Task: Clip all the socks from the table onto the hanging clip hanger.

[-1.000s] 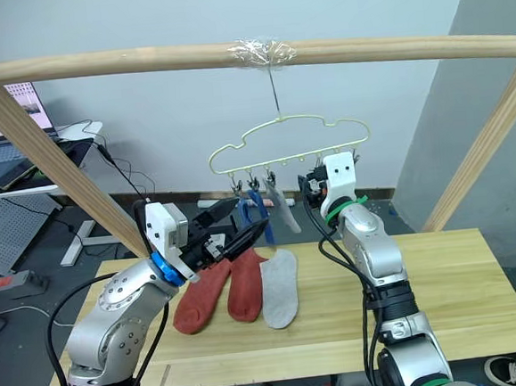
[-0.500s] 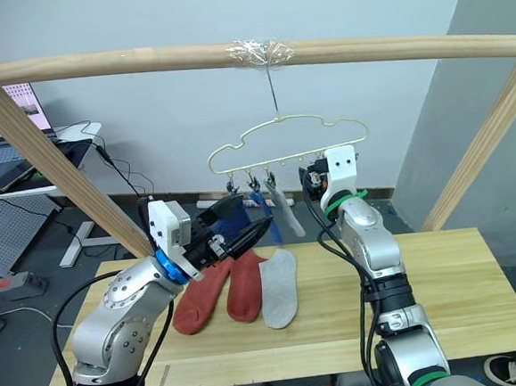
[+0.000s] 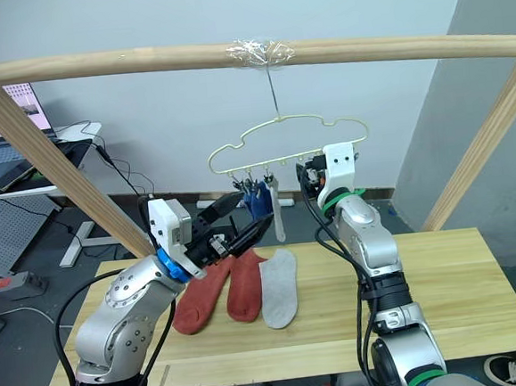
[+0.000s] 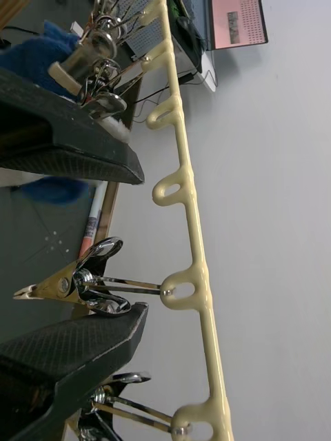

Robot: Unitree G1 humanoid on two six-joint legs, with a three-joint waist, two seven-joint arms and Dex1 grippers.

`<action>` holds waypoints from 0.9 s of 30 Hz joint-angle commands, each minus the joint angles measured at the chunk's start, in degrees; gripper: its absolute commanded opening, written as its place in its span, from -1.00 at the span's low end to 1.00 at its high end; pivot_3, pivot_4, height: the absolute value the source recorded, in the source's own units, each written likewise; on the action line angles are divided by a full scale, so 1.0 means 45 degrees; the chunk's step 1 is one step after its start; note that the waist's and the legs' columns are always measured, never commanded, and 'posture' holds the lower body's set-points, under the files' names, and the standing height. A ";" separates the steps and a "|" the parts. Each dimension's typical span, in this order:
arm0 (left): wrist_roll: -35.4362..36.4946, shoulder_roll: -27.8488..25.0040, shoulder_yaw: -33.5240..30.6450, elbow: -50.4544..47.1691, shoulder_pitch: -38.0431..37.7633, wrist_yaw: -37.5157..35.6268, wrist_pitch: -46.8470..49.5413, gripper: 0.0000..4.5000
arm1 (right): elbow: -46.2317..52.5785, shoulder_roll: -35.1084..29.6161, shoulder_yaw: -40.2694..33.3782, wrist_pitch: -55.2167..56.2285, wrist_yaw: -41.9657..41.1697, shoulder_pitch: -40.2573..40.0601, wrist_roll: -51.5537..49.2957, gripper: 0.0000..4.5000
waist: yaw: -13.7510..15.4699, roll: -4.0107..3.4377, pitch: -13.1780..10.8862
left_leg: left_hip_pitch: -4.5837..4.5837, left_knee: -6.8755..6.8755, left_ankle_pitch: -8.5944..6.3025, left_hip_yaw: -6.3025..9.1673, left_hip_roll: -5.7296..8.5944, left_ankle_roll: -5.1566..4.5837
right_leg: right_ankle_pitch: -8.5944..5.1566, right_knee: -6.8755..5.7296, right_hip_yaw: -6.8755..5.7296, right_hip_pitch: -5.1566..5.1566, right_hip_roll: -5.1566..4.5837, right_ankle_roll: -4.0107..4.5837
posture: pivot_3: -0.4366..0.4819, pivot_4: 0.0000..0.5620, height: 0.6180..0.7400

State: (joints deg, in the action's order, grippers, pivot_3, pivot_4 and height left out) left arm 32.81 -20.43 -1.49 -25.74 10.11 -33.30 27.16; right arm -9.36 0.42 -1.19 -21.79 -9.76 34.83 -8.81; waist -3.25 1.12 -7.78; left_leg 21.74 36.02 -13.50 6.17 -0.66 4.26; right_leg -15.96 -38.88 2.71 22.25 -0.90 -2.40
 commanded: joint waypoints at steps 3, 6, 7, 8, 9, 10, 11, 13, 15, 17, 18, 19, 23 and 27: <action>-0.0018 -0.0039 0.0026 -0.0368 0.0295 0.0015 -0.0228 0.97 | 0.0239 0.0071 -0.0148 0.0113 -0.0027 0.0323 -0.0331 0.27 | -0.0002 0.0000 0.0000 | 0.0000 0.0000 0.0000 0.0000 0.0000 0.0000 | 0.0000 0.0000 0.0000 0.0000 0.0000 0.0000 | -0.08 -0.76 1.00; -0.0038 -0.0031 0.0023 -0.0272 0.0356 -0.0003 -0.0252 0.97 | 0.0298 0.0118 -0.0087 0.0071 -0.0047 0.0293 -0.0381 0.27 | -0.0002 0.0000 0.0000 | 0.0000 -0.0001 0.0000 0.0000 0.0000 0.0000 | 0.0000 0.0000 0.0000 0.0000 0.0000 0.0000 | -0.08 -0.76 1.00; -0.0035 -0.0027 0.0017 -0.0266 0.0371 0.0000 -0.0246 0.97 | 0.0326 0.0125 -0.0061 0.0051 -0.0045 0.0269 -0.0392 0.27 | -0.0002 0.0000 0.0000 | 0.0000 0.0000 0.0000 0.0000 0.0000 0.0000 | 0.0000 0.0000 0.0000 0.0001 0.0000 0.0000 | -0.08 -0.76 1.00; -0.0038 -0.0024 0.0016 -0.0261 0.0377 0.0001 -0.0244 0.97 | 0.0339 0.0130 -0.0040 0.0039 -0.0043 0.0251 -0.0397 0.27 | -0.0002 0.0000 0.0000 | 0.0000 0.0000 0.0000 0.0000 0.0000 0.0000 | 0.0000 0.0000 0.0000 0.0001 0.0000 0.0001 | -0.08 -0.76 1.00; -0.0034 -0.0022 0.0017 -0.0274 0.0370 0.0002 -0.0241 0.97 | 0.0357 0.0137 -0.0026 0.0027 -0.0036 0.0232 -0.0399 0.27 | -0.0002 0.0000 0.0000 | 0.0000 0.0000 0.0000 0.0000 0.0000 0.0000 | 0.0000 0.0000 0.0000 0.0000 0.0000 0.0000 | -0.08 -0.75 1.00; -0.0019 -0.0012 0.0020 -0.0297 0.0350 0.0010 -0.0228 0.97 | 0.0373 0.0140 -0.0008 0.0011 -0.0040 0.0214 -0.0397 0.27 | -0.0002 0.0000 0.0000 | 0.0000 0.0000 0.0000 0.0000 0.0000 0.0000 | 0.0000 0.0000 0.0000 0.0000 0.0000 0.0000 | -0.08 -0.74 1.00; -0.0007 -0.0005 0.0022 -0.0313 0.0336 0.0015 -0.0219 0.97 | 0.0379 0.0141 0.0001 0.0000 -0.0039 0.0204 -0.0401 0.27 | -0.0002 0.0000 0.0000 | 0.0000 0.0000 0.0000 0.0000 0.0000 0.0000 | 0.0000 0.0000 0.0000 0.0001 0.0000 0.0000 | -0.08 -0.74 1.00; 0.0021 0.0001 0.0025 -0.0332 0.0302 0.0010 -0.0202 0.97 | 0.0361 0.0131 0.0034 -0.0003 -0.0043 0.0191 -0.0403 0.18 | -0.0002 0.0000 0.0000 | 0.0001 0.0000 0.0000 0.0000 0.0000 0.0000 | 0.0000 0.0000 0.0000 0.0001 0.0000 0.0000 | -0.08 -0.75 1.00; 0.0003 -0.0002 0.0039 -0.0329 0.0286 0.0015 -0.0200 0.97 | 0.0317 0.0108 0.0057 -0.0005 -0.0057 0.0190 -0.0393 -0.03 | -0.0001 0.0000 0.0000 | 0.0001 -0.0001 0.0000 0.0000 0.0000 0.0000 | 0.0000 0.0000 0.0000 0.0000 0.0000 0.0000 | -0.08 -0.74 1.00; 0.0000 0.0024 0.0024 -0.0292 0.0299 0.0048 -0.0203 0.97 | 0.0229 0.0060 0.0077 -0.0030 -0.0086 0.0173 -0.0362 -0.32 | -0.0002 0.0000 0.0000 | 0.0001 -0.0001 0.0000 0.0001 0.0000 0.0000 | 0.0000 0.0000 0.0000 0.0001 0.0000 0.0000 | -0.08 -0.74 1.00; -0.0010 0.0023 0.0019 -0.0266 0.0305 0.0046 -0.0213 0.97 | 0.0185 0.0042 0.0084 -0.0038 -0.0098 0.0164 -0.0350 -0.50 | -0.0002 0.0000 0.0000 | 0.0001 -0.0001 0.0000 0.0001 0.0000 0.0000 | 0.0000 0.0000 0.0000 0.0000 0.0000 0.0000 | -0.08 -0.74 1.00; -0.0021 0.0018 0.0018 -0.0252 0.0303 0.0038 -0.0228 0.97 | 0.0169 0.0031 0.0080 -0.0046 -0.0098 0.0151 -0.0350 -0.65 | -0.0002 0.0000 0.0000 | 0.0001 -0.0001 0.0000 0.0001 0.0000 0.0000 | 0.0000 0.0000 0.0000 0.0001 0.0000 0.0000 | -0.08 -0.74 1.00; -0.0087 -0.0011 0.0055 -0.0192 0.0267 -0.0007 -0.0261 0.97 | 0.0175 -0.0037 0.0034 -0.0085 -0.0125 0.0134 -0.0401 -0.98 | -0.0003 -0.0001 -0.0001 | 0.0000 -0.0001 0.0000 0.0001 0.0000 0.0000 | -0.0001 0.0000 0.0000 0.0001 0.0001 0.0000 | -0.08 -0.73 1.00; -0.0601 -0.0189 0.0394 0.0221 0.0114 0.0202 0.0112 0.97 | 0.0316 -0.0254 -0.0014 -0.0303 -0.0323 0.0105 -0.0497 -0.98 | -0.0005 -0.0001 -0.0001 | 0.0000 -0.0001 0.0000 0.0000 0.0000 0.0000 | -0.0001 0.0000 0.0000 0.0001 0.0001 0.0001 | -0.10 -0.71 1.00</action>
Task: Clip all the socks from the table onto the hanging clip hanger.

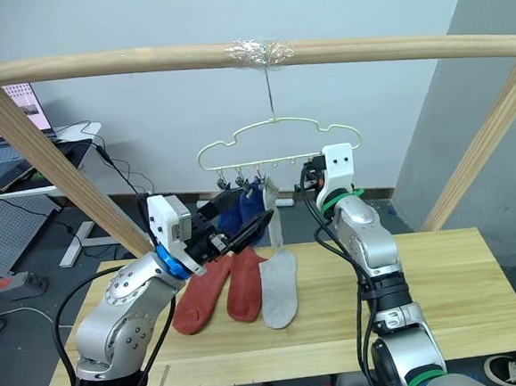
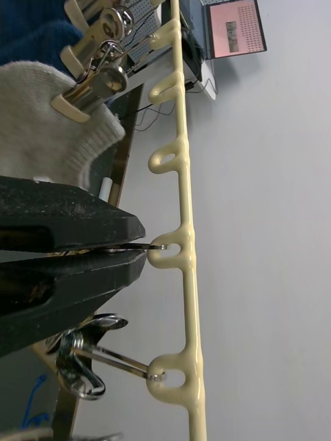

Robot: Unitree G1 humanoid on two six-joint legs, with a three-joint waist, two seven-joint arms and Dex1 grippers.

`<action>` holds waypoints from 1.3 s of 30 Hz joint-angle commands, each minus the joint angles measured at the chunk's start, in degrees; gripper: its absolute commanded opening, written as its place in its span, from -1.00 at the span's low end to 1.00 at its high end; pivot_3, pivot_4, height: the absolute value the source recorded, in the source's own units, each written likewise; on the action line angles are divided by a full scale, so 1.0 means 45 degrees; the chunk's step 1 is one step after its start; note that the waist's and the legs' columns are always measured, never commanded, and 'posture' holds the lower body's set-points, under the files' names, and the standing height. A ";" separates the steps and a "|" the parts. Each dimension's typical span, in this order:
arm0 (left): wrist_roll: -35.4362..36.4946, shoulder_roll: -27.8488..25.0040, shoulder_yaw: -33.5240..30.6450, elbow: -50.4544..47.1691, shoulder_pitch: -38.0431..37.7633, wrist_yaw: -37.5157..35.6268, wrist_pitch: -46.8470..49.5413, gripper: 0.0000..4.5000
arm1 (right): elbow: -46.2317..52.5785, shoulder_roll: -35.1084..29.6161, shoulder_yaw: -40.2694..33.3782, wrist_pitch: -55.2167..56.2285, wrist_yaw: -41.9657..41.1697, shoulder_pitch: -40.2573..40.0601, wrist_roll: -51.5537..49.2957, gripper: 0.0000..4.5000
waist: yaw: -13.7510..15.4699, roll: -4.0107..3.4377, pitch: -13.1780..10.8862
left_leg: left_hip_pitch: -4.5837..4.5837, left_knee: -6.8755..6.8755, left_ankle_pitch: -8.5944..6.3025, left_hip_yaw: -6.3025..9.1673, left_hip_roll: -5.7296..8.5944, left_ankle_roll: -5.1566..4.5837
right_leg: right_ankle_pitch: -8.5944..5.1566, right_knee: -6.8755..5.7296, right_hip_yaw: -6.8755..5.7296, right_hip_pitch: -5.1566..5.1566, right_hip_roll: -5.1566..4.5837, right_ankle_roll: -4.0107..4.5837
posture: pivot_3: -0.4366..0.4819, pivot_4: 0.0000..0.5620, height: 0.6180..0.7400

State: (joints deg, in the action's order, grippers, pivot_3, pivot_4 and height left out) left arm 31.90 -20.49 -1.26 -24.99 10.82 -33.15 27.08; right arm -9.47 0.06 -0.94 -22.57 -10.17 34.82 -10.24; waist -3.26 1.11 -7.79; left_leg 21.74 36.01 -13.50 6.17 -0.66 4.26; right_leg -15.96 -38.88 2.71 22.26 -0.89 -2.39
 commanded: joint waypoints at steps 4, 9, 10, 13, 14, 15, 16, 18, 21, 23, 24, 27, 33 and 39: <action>-0.1423 -0.0591 0.1088 0.1130 -0.0544 0.0251 0.0562 0.97 | 0.0617 -0.0626 -0.0104 -0.0704 -0.0485 0.0163 -0.0209 -0.98 | -0.0016 -0.0005 -0.0002 | -0.0004 -0.0002 0.0000 -0.0003 0.0000 -0.0001 | -0.0001 0.0000 0.0004 -0.0001 0.0001 -0.0001 | -0.13 -0.69 1.00; -0.3406 -0.0023 0.2636 0.4729 -0.0202 0.0320 -0.0478 0.97 | 0.1244 -0.1140 -0.0124 -0.1539 -0.0730 0.0003 -0.0309 -0.98 | -0.0012 -0.0012 -0.0007 | -0.0005 0.0001 0.0002 0.0001 0.0002 -0.0004 | -0.0005 0.0001 -0.0002 -0.0004 0.0002 0.0002 | -0.20 -0.64 1.00; -0.3771 0.0132 0.2972 0.5495 -0.0011 0.0225 -0.0683 0.97 | 0.1426 -0.1186 -0.0111 -0.1713 -0.0749 -0.0076 -0.0331 -0.98 | -0.0014 -0.0015 -0.0009 | -0.0004 0.0001 0.0002 -0.0001 0.0001 -0.0005 | -0.0006 0.0002 -0.0001 -0.0002 0.0004 0.0002 | -0.22 -0.63 1.00; -0.4772 0.0540 0.3690 0.7556 0.0593 -0.0031 -0.1609 0.97 | 0.1926 -0.1235 -0.0095 -0.2185 -0.0708 -0.0332 -0.0365 -0.98 | -0.0026 -0.0022 -0.0014 | -0.0001 0.0000 0.0003 0.0001 0.0001 -0.0007 | -0.0009 0.0005 -0.0003 0.0000 0.0006 0.0002 | -0.25 -0.59 1.00; -0.4989 0.0730 0.3809 0.8262 0.0857 -0.0066 -0.1866 0.97 | 0.2102 -0.1211 -0.0088 -0.2317 -0.0661 -0.0426 -0.0364 -0.98 | -0.0051 -0.0024 -0.0015 | 0.0000 -0.0002 0.0003 0.0002 0.0001 -0.0007 | -0.0010 0.0004 -0.0003 0.0001 0.0006 0.0006 | -0.27 -0.59 1.00; -0.5294 0.0954 0.3875 0.9014 0.1141 0.0105 -0.2332 0.97 | 0.2302 -0.1177 -0.0082 -0.2462 -0.0590 -0.0534 -0.0359 -0.98 | -0.0051 -0.0026 -0.0016 | 0.0001 -0.0003 0.0003 0.0002 0.0000 -0.0007 | -0.0010 0.0004 -0.0004 0.0002 0.0006 0.0008 | -0.29 -0.58 1.00; -0.5497 0.1168 0.3846 0.9625 0.1375 0.0297 -0.2662 0.97 | 0.2467 -0.1157 -0.0072 -0.2581 -0.0526 -0.0623 -0.0364 -0.98 | -0.0056 -0.0029 -0.0018 | 0.0000 -0.0005 0.0003 0.0003 0.0000 -0.0007 | -0.0011 0.0003 -0.0005 0.0002 0.0006 0.0009 | -0.29 -0.58 1.00; -0.5890 0.1573 0.3754 1.1023 0.1898 0.0646 -0.3195 0.97 | 0.2850 -0.1135 -0.0056 -0.2850 -0.0413 -0.0821 -0.0379 -0.98 | -0.0109 -0.0033 -0.0020 | 0.0001 -0.0002 0.0003 0.0004 0.0000 -0.0007 | -0.0011 0.0002 -0.0005 0.0002 0.0006 0.0009 | -0.34 -0.56 1.00; -0.6487 0.1792 0.3840 1.2736 0.2413 0.0670 -0.3840 0.97 | 0.3221 -0.1162 -0.0070 -0.3159 -0.0310 -0.0971 -0.0387 -0.98 | -0.0231 -0.0032 -0.0021 | 0.0004 0.0000 0.0003 0.0004 0.0001 -0.0007 | -0.0042 0.0005 -0.0006 0.0000 0.0004 -0.0044 | -0.36 -0.55 1.00; -0.6990 0.1734 0.4245 1.3486 0.2464 0.0250 -0.4366 0.78 | 0.3410 -0.1296 -0.0040 -0.3292 -0.0300 -0.1069 -0.0340 -1.00 | -0.0381 -0.0034 -0.0022 | 0.0003 -0.0004 0.0002 0.0002 0.0001 -0.0008 | -0.0043 0.0007 -0.0004 -0.0001 0.0004 -0.0047 | -0.38 -0.54 1.00; -0.7216 0.1719 0.4432 1.3772 0.2452 0.0040 -0.4556 0.74 | 0.3498 -0.1343 -0.0063 -0.3366 -0.0289 -0.1112 -0.0343 -1.00 | -0.0416 -0.0036 -0.0022 | 0.0004 -0.0005 0.0002 0.0003 0.0001 -0.0008 | -0.0043 0.0007 -0.0005 0.0000 0.0004 -0.0047 | -0.38 -0.54 1.00; -0.7854 0.1710 0.4825 1.4503 0.2476 -0.0237 -0.5127 0.37 | 0.3694 -0.1426 -0.0186 -0.3583 -0.0249 -0.1152 -0.0446 -1.00 | -0.0414 -0.0041 -0.0019 | 0.0006 -0.0008 0.0002 0.0010 0.0002 -0.0008 | -0.0044 0.0007 -0.0010 -0.0001 0.0004 -0.0048 | -0.40 -0.56 1.00; -0.8486 0.1860 0.4952 1.5251 0.2448 -0.0467 -0.5776 -0.38 | 0.3688 -0.1512 -0.0235 -0.3673 -0.0223 -0.1051 -0.0473 -1.00 | -0.0418 -0.0058 -0.0003 | -0.0006 0.0001 0.0003 0.0009 0.0003 -0.0010 | -0.0047 0.0007 -0.0009 -0.0016 0.0004 -0.0054 | -0.40 -0.58 1.00; -0.7886 0.2044 0.4386 1.4315 0.1988 -0.1014 -0.6149 -0.99 | 0.3466 -0.1538 -0.0357 -0.3715 -0.0227 -0.0841 -0.0571 -1.00 | -0.0422 -0.0067 0.0006 | -0.0007 -0.0002 0.0004 0.0010 0.0002 -0.0011 | -0.0048 0.0007 -0.0009 -0.0016 0.0004 -0.0056 | -0.38 -0.61 1.00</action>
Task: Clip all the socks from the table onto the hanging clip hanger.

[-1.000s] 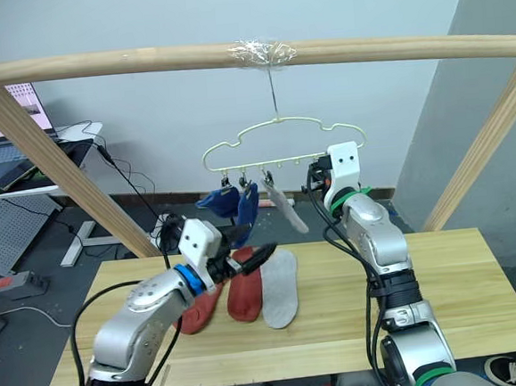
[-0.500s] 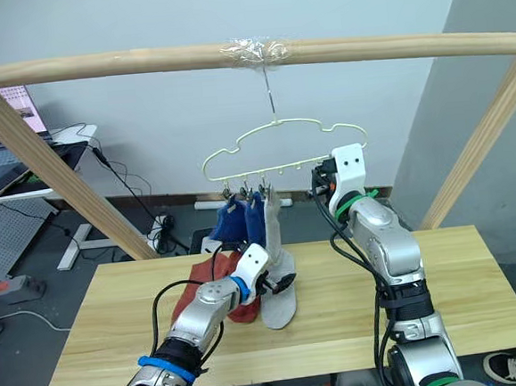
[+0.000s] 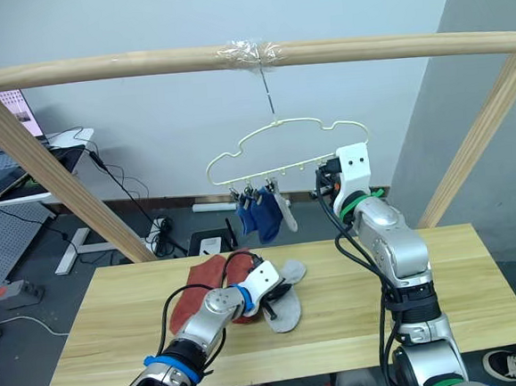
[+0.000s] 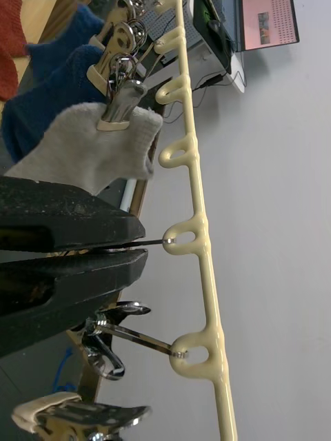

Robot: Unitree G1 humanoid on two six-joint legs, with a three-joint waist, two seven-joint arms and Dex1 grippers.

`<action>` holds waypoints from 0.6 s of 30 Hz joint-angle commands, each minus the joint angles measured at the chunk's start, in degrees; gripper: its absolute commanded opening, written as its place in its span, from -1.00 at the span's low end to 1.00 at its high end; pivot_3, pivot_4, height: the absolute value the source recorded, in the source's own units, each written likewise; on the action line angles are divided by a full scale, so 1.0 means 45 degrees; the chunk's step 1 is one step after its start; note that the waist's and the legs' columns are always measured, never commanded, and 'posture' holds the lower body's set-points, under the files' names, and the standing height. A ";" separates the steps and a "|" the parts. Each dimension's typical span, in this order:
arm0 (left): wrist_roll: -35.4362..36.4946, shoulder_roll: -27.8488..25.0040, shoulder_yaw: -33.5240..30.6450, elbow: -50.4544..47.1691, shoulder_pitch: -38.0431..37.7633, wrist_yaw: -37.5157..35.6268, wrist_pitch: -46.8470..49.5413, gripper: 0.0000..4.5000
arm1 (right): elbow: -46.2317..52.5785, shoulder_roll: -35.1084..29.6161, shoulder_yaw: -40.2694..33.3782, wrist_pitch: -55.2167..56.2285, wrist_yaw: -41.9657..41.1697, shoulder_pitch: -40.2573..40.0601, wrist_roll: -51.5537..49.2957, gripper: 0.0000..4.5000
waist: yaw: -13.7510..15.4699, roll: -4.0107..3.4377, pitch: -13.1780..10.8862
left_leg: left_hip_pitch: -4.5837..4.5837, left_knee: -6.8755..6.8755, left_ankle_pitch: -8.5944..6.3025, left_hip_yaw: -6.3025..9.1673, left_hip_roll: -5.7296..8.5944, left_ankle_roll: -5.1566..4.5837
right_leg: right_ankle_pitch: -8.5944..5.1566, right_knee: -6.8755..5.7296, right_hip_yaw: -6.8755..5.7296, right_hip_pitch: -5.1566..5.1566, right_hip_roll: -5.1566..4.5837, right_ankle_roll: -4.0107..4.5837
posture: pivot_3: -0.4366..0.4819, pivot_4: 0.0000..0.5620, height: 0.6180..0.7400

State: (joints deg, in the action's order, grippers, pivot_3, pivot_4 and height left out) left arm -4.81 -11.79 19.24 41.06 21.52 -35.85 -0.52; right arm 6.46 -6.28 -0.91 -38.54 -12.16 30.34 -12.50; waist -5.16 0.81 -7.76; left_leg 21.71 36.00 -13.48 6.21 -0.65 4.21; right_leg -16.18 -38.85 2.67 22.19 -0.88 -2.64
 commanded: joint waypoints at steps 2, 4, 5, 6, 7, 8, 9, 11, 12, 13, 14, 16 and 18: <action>0.1447 0.0500 -0.0908 -0.1413 -0.0743 -0.0988 -0.0110 -0.99 | 0.0064 -0.0134 -0.0593 -0.0589 0.0217 0.0205 -0.0324 -1.00 | -0.0005 -0.0001 -0.0001 | 0.0003 -0.0002 0.0000 0.0000 0.0000 0.0000 | 0.0000 0.0001 0.0001 0.0002 0.0000 0.0000 | -0.36 -0.63 1.00; 0.2951 0.0998 -0.1812 -0.2867 -0.1129 -0.1377 0.0575 -0.99 | 0.0462 -0.0118 -0.0945 -0.1519 0.0317 0.0191 -0.0743 -1.00 | 0.0027 -0.0001 -0.0003 | 0.0016 -0.0004 0.0000 0.0001 -0.0003 0.0000 | 0.0000 0.0007 -0.0002 0.0011 -0.0004 0.0001 | -0.35 -0.64 1.00; 0.3583 0.1153 -0.2101 -0.3727 -0.1342 -0.1574 0.0922 -0.99 | 0.0744 -0.0069 -0.1212 -0.2228 0.0425 0.0187 -0.1070 -1.00 | 0.0044 0.0000 -0.0005 | 0.0023 -0.0003 0.0000 0.0009 0.0000 0.0000 | 0.0000 0.0008 -0.0010 0.0011 -0.0010 0.0001 | -0.35 -0.64 1.00; 0.4246 0.1302 -0.2329 -0.4699 -0.1594 -0.1738 0.1468 -0.99 | 0.1035 0.0011 -0.1548 -0.2973 0.0573 0.0224 -0.1439 -1.00 | 0.0053 0.0000 -0.0005 | 0.0033 -0.0001 0.0000 0.0013 0.0001 0.0000 | 0.0000 0.0010 -0.0012 0.0015 -0.0013 0.0001 | -0.35 -0.64 1.00; 0.4757 0.1425 -0.2505 -0.5482 -0.1802 -0.1811 0.1982 -0.99 | 0.1253 0.0096 -0.1852 -0.3587 0.0743 0.0270 -0.1749 -1.00 | 0.0060 0.0000 -0.0004 | 0.0039 0.0000 0.0000 0.0017 0.0003 0.0001 | 0.0000 0.0011 -0.0016 0.0015 -0.0017 0.0001 | -0.35 -0.66 1.00; 0.5113 0.1528 -0.2609 -0.6219 -0.1982 -0.1759 0.2305 -0.99 | 0.1431 0.0277 -0.2390 -0.4383 0.1032 0.0444 -0.2137 -1.00 | 0.0047 -0.0001 -0.0003 | 0.0037 0.0000 0.0000 0.0018 0.0004 0.0000 | 0.0000 0.0011 -0.0017 0.0011 -0.0019 0.0001 | -0.35 -0.66 1.00; 0.5373 0.1603 -0.2669 -0.6871 -0.2123 -0.1690 0.2583 -0.99 | 0.1554 0.0460 -0.2928 -0.5102 0.1322 0.0656 -0.2502 -1.00 | 0.0030 -0.0002 -0.0002 | 0.0032 0.0002 0.0000 0.0013 0.0004 0.0000 | 0.0000 0.0010 -0.0012 0.0012 -0.0018 0.0000 | -0.35 -0.66 1.00; 0.5556 0.1664 -0.2613 -0.7847 -0.2321 -0.1527 0.2879 -0.99 | 0.1658 0.0824 -0.3968 -0.6267 0.1877 0.1112 -0.3097 -1.00 | 0.0029 -0.0021 0.0014 | 0.0021 0.0001 0.0000 0.0012 0.0003 0.0000 | 0.0000 0.0005 -0.0011 0.0005 -0.0016 0.0000 | -0.36 -0.68 1.00; 0.5580 0.1692 -0.2548 -0.8297 -0.2400 -0.1437 0.2982 -0.99 | 0.1688 0.0957 -0.4396 -0.6761 0.2129 0.1353 -0.3314 -1.00 | 0.0025 -0.0026 0.0016 | 0.0015 0.0001 0.0000 0.0008 0.0003 0.0000 | 0.0000 0.0004 -0.0006 0.0004 -0.0013 0.0000 | -0.36 -0.68 1.00; 0.5586 0.1754 -0.2522 -0.8609 -0.2438 -0.1294 0.3073 -0.99 | 0.1720 0.1100 -0.4766 -0.7214 0.2352 0.1574 -0.3518 -1.00 | 0.0032 -0.0029 0.0018 | 0.0016 0.0001 0.0000 0.0008 0.0004 0.0000 | 0.0000 0.0003 -0.0007 0.0004 -0.0012 0.0000 | -0.37 -0.70 1.00; 0.5579 0.1807 -0.2516 -0.8813 -0.2454 -0.1157 0.3133 -0.99 | 0.1762 0.1221 -0.5045 -0.7594 0.2530 0.1753 -0.3672 -1.00 | 0.0034 -0.0031 0.0020 | 0.0017 0.0002 0.0001 0.0010 0.0004 -0.0001 | 0.0000 0.0003 -0.0009 0.0005 -0.0012 0.0000 | -0.37 -0.70 1.00; 0.5446 0.1899 -0.2488 -0.8935 -0.2398 -0.0934 0.3017 -0.99 | 0.1858 0.1493 -0.5538 -0.8321 0.2884 0.2053 -0.3925 -1.00 | 0.0033 -0.0033 0.0021 | 0.0021 0.0002 0.0001 0.0009 0.0009 -0.0001 | -0.0001 0.0006 -0.0009 0.0006 -0.0011 0.0000 | -0.38 -0.71 1.00; 0.5267 0.1977 -0.2461 -0.8873 -0.2281 -0.0741 0.2729 -0.99 | 0.2016 0.1745 -0.5863 -0.8922 0.3156 0.2268 -0.4097 -1.00 | 0.0033 -0.0034 0.0022 | 0.0023 0.0002 0.0001 0.0007 0.0009 -0.0002 | -0.0001 0.0015 -0.0009 0.0006 -0.0011 0.0000 | -0.38 -0.71 1.00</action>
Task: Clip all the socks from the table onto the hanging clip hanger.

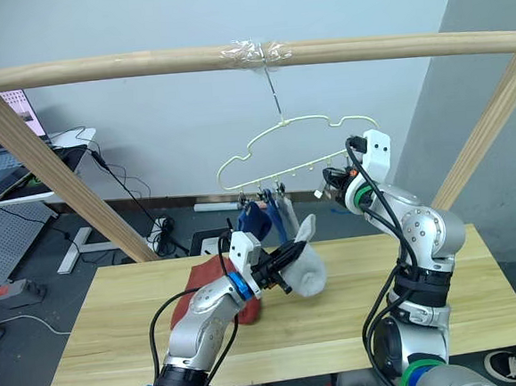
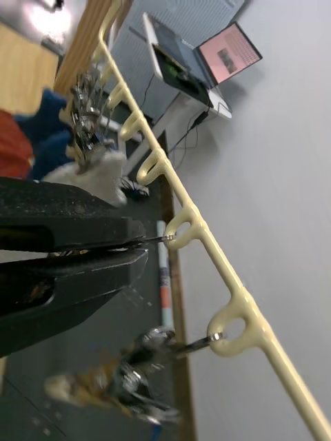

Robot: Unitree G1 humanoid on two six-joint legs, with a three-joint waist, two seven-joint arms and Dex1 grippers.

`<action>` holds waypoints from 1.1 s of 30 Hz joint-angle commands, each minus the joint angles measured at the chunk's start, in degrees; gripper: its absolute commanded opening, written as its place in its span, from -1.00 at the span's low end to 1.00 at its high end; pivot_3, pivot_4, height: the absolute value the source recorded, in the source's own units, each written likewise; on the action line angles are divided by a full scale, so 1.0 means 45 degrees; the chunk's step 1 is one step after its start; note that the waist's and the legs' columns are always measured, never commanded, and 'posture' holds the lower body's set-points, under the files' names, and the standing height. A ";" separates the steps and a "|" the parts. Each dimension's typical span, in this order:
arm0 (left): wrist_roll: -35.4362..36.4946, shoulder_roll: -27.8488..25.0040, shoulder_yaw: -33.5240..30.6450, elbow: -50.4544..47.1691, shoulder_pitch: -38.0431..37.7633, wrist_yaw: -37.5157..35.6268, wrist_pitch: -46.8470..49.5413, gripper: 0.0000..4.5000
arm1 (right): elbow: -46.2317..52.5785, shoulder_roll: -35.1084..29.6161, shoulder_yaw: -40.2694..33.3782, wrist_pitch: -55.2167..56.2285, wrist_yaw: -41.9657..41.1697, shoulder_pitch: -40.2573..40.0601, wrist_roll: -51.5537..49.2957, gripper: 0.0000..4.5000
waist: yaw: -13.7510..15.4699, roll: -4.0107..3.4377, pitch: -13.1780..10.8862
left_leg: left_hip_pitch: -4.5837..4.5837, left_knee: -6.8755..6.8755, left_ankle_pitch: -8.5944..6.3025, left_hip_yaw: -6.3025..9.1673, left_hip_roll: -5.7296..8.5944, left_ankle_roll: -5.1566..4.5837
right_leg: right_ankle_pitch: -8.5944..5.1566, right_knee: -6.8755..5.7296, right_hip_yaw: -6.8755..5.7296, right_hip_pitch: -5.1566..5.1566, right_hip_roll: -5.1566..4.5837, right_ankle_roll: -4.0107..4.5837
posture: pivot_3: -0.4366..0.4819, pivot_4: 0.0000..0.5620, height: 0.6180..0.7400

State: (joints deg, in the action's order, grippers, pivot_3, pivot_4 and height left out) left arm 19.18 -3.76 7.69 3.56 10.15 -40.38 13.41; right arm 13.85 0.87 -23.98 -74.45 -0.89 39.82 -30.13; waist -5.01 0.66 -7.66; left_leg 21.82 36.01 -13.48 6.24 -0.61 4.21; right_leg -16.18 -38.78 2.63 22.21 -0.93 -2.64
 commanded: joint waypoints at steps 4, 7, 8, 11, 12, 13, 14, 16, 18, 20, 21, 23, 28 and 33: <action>-0.0511 0.0174 0.0280 -0.0249 0.0519 0.0460 -0.1008 -0.99 | 0.0547 0.0550 -0.1219 -0.1726 0.1027 0.0462 -0.0302 -1.00 | -0.0008 -0.0001 0.0000 | 0.0009 -0.0006 0.0000 -0.0003 0.0000 0.0000 | 0.0000 0.0017 0.0000 0.0004 0.0000 0.0000 | -0.39 -0.69 1.00; -0.0731 0.0246 0.0347 -0.0042 0.0703 0.0559 -0.1473 -0.99 | 0.0587 0.0733 -0.1489 -0.2070 0.1209 0.0640 -0.0307 -1.00 | -0.0024 -0.0005 0.0002 | 0.0012 -0.0007 0.0000 -0.0004 0.0000 0.0000 | 0.0000 0.0023 0.0000 0.0005 0.0000 0.0000 | -0.39 -0.68 1.00; -0.0812 0.0260 0.0380 0.0025 0.0761 0.0569 -0.1642 -0.99 | 0.0589 0.0761 -0.1536 -0.2155 0.1249 0.0675 -0.0296 -1.00 | -0.0024 -0.0005 0.0002 | 0.0011 -0.0008 0.0000 -0.0005 0.0000 0.0000 | 0.0000 0.0024 0.0001 0.0004 0.0000 0.0000 | -0.39 -0.68 1.00; -0.0982 0.0327 0.0459 0.0171 0.0932 0.0603 -0.2035 -0.99 | 0.0597 0.0824 -0.1565 -0.2341 0.1318 0.0728 -0.0210 -1.00 | -0.0025 -0.0005 0.0002 | 0.0012 -0.0009 -0.0001 -0.0004 0.0000 -0.0001 | 0.0000 0.0025 0.0000 0.0004 0.0000 0.0000 | -0.39 -0.66 1.00; -0.1005 0.0366 0.0507 0.0176 0.0966 0.0609 -0.2069 -0.99 | 0.0599 0.0861 -0.1583 -0.2393 0.1346 0.0739 -0.0191 -1.00 | -0.0025 -0.0006 0.0001 | 0.0013 -0.0009 0.0000 -0.0004 0.0000 0.0000 | 0.0000 0.0028 -0.0001 0.0004 0.0001 0.0000 | -0.39 -0.65 1.00; -0.1021 0.0413 0.0544 0.0193 0.1001 0.0630 -0.2105 -0.99 | 0.0595 0.0911 -0.1587 -0.2430 0.1381 0.0740 -0.0169 -1.00 | -0.0026 -0.0006 0.0001 | 0.0013 -0.0010 -0.0001 -0.0005 0.0000 -0.0001 | 0.0000 0.0032 -0.0001 0.0004 0.0000 0.0000 | -0.39 -0.65 1.00; -0.1039 0.0461 0.0588 0.0227 0.1041 0.0639 -0.2154 -0.99 | 0.0588 0.0951 -0.1543 -0.2456 0.1393 0.0728 -0.0148 -1.00 | -0.0026 -0.0006 0.0001 | 0.0014 -0.0011 -0.0001 -0.0004 0.0000 -0.0001 | -0.0001 0.0033 -0.0001 0.0004 0.0001 0.0000 | -0.39 -0.65 1.00; -0.1134 0.0538 0.0688 0.0283 0.1099 0.0686 -0.2263 -0.99 | 0.0609 0.1003 -0.1486 -0.2509 0.1379 0.0692 -0.0134 -1.00 | -0.0028 -0.0007 0.0001 | 0.0015 -0.0012 -0.0001 -0.0005 0.0000 -0.0001 | -0.0001 0.0036 -0.0001 0.0004 0.0001 -0.0001 | -0.38 -0.64 1.00; -0.1223 0.0646 0.0743 0.0332 0.1195 0.0783 -0.2344 -0.99 | 0.0655 0.1081 -0.1409 -0.2564 0.1371 0.0610 -0.0102 -1.00 | -0.0028 -0.0007 0.0001 | 0.0016 -0.0015 -0.0001 -0.0004 0.0000 -0.0002 | -0.0001 0.0039 -0.0001 0.0004 0.0001 -0.0001 | -0.38 -0.64 1.00; -0.1260 0.0717 0.0750 0.0370 0.1277 0.0894 -0.2445 -0.99 | 0.0701 0.1116 -0.1311 -0.2622 0.1359 0.0521 -0.0057 -1.00 | -0.0028 -0.0007 0.0000 | 0.0016 -0.0016 -0.0001 -0.0004 0.0000 -0.0002 | -0.0001 0.0040 -0.0001 0.0004 0.0001 -0.0001 | -0.37 -0.63 1.00; -0.1289 0.0721 0.0762 0.0388 0.1297 0.0910 -0.2510 -0.99 | 0.0720 0.1126 -0.1281 -0.2654 0.1358 0.0485 -0.0038 -1.00 | -0.0030 -0.0007 0.0000 | 0.0018 -0.0016 -0.0001 -0.0004 0.0000 -0.0002 | -0.0001 0.0042 -0.0001 0.0004 0.0001 -0.0001 | -0.37 -0.63 1.00; -0.1298 0.0737 0.0780 0.0384 0.1278 0.0922 -0.2566 -0.99 | 0.0771 0.1050 -0.1147 -0.2717 0.1263 0.0380 -0.0048 -1.00 | -0.0032 -0.0008 0.0000 | 0.0017 -0.0016 -0.0001 -0.0004 0.0000 -0.0002 | -0.0001 0.0043 -0.0002 0.0005 0.0001 -0.0001 | -0.37 -0.63 1.00; -0.1282 0.0731 0.0802 0.0316 0.1183 0.0896 -0.2565 -1.00 | 0.0836 0.0859 -0.0939 -0.2682 0.1057 0.0228 -0.0129 -0.51 | -0.0034 -0.0012 -0.0003 | 0.0019 -0.0024 -0.0002 -0.0004 -0.0001 -0.0002 | -0.0002 0.0054 -0.0003 0.0005 0.0002 0.0000 | -0.37 -0.63 1.00; -0.1073 0.0787 0.0660 0.0278 0.1309 0.0922 -0.2350 -1.00 | 0.1104 0.0180 -0.0666 -0.2158 -0.0176 -0.0083 -0.0845 0.31 | -0.0062 -0.0045 -0.0025 | 0.0030 -0.0029 -0.0002 -0.0009 -0.0001 -0.0002 | -0.0002 0.0060 0.0002 0.0016 0.0002 -0.0001 | -0.36 -0.63 1.00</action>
State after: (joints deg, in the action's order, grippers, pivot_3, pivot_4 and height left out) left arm 13.52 -0.71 10.88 6.65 15.08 -36.47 3.27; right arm 16.57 3.02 -27.49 -85.56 1.14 39.43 -31.71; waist -5.29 0.46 -7.78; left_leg 21.96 35.86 -13.49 6.21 -0.61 4.19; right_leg -16.19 -38.50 2.63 22.29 -0.92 -2.65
